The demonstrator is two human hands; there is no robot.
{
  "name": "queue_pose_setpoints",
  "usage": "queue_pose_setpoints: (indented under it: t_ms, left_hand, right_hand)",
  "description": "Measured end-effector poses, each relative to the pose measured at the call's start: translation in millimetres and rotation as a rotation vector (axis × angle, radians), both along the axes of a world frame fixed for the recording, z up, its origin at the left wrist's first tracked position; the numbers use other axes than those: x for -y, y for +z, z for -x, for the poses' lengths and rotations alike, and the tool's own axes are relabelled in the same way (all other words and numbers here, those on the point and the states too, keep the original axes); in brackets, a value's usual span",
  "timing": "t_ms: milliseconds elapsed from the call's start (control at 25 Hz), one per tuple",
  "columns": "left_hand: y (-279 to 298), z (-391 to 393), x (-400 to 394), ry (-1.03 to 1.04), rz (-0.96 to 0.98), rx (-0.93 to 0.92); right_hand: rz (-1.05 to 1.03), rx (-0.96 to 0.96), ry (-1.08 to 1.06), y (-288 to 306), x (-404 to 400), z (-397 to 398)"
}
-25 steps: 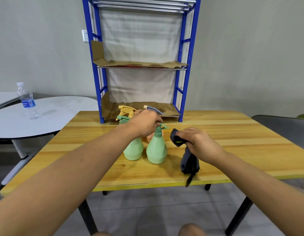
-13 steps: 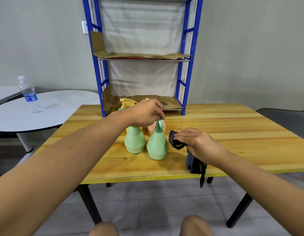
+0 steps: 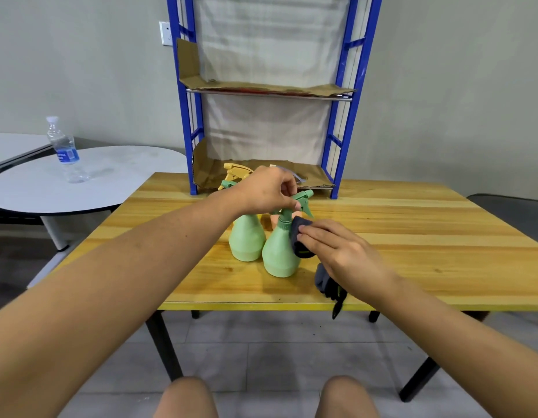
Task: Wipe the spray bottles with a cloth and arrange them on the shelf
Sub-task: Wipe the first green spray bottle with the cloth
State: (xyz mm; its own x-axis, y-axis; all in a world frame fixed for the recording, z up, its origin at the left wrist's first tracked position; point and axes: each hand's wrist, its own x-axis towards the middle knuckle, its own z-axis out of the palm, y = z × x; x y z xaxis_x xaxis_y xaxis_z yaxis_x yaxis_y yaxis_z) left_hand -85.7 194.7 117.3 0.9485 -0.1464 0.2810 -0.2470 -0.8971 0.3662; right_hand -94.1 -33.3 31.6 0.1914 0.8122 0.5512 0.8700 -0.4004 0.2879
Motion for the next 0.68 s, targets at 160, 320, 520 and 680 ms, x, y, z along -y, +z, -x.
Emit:
queue_pose_setpoints:
  t_ms: [160,320,520,680]
  left_hand:
    - [-2.4,-0.4,-0.2,0.008,0.016,0.0]
    - [-3.2,-0.6,-4.6,-0.009,0.04,-0.032]
    - [-2.6,-2.2,-3.5,-0.023,0.018,-0.015]
    - [-1.6,-4.1,-4.4,-0.042,0.046,-0.031]
  right_hand:
    - [-0.035,0.074,-0.013,-7.0,-39.1,4.1]
    - [0.21,0.131,0.063,-40.3,-47.2,16.2]
    - [0.07,0.106,0.016,3.9,-55.4,-4.5]
    - [0.247,0.137,0.032,-25.5,-63.2,-2.7]
